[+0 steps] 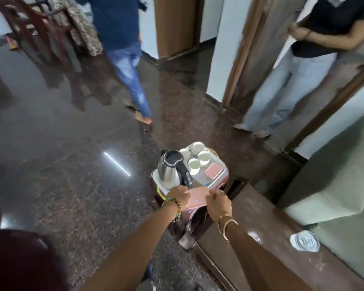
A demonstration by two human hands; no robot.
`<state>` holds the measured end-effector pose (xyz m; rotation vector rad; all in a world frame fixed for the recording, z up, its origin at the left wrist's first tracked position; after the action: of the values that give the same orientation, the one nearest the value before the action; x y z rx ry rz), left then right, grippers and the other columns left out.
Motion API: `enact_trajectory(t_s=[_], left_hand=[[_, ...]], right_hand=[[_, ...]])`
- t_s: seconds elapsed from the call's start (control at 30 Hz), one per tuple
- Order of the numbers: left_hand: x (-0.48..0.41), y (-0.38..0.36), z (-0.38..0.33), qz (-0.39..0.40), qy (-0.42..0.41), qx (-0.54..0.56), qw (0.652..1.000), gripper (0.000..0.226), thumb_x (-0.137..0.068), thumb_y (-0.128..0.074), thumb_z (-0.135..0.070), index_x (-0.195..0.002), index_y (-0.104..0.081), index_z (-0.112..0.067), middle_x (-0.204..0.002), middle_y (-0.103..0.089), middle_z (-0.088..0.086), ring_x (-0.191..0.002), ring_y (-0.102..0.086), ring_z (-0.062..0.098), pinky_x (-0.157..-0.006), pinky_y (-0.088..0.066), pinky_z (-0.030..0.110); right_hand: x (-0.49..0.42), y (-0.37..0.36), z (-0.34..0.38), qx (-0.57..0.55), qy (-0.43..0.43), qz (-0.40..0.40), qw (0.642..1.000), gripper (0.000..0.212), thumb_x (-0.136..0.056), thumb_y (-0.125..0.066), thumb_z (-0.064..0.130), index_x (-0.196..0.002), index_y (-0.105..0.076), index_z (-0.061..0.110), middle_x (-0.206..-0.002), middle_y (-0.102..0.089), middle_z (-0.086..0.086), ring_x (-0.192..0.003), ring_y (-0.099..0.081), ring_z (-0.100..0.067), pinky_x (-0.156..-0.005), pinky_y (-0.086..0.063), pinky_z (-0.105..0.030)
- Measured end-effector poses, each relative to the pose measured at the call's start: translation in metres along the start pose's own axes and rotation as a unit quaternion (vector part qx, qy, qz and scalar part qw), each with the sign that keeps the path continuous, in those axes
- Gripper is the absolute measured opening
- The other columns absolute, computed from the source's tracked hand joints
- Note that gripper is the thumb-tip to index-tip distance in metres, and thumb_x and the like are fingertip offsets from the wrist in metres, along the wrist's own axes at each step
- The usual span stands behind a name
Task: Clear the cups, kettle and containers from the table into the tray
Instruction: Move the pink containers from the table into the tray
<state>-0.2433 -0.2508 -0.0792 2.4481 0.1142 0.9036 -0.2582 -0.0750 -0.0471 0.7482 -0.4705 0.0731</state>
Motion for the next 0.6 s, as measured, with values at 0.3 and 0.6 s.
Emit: enact_trajectory(t_s=[0.3, 0.6], left_hand=[[-0.045, -0.018, -0.056, 0.112, -0.050, -0.077, 0.989, 0.038, -0.085, -0.057, -0.025, -0.120, -0.063, -0.010, -0.122, -0.065, 0.012, -0.112, -0.062, 0.028, -0.094, -0.053, 0.036], [-0.075, -0.069, -0.072, 0.185, -0.049, -0.106, 0.976, 0.038, -0.087, -0.061, -0.017, -0.125, -0.060, -0.013, -0.130, -0.060, 0.008, -0.118, -0.057, 0.025, -0.101, -0.046, 0.026]], right_hand=[[-0.026, 0.018, -0.006, -0.099, -0.131, -0.114, 0.980, 0.030, -0.083, -0.057, 0.014, -0.107, -0.074, 0.020, -0.107, -0.071, -0.006, -0.094, -0.061, -0.026, -0.084, -0.046, -0.028], [-0.044, 0.029, -0.047, -0.131, -0.198, -0.148, 0.960, 0.028, -0.081, -0.057, 0.010, -0.100, -0.075, 0.020, -0.087, -0.064, -0.002, -0.081, -0.054, -0.022, -0.071, -0.037, -0.024]])
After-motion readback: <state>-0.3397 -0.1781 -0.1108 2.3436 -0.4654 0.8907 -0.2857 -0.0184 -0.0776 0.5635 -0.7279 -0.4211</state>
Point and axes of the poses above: each hand's wrist, its own x-axis away from the middle knuckle, its own y-axis out of the back of the hand, z = x × y, the point moved 9 cm from there along -x, towards the middle knuckle
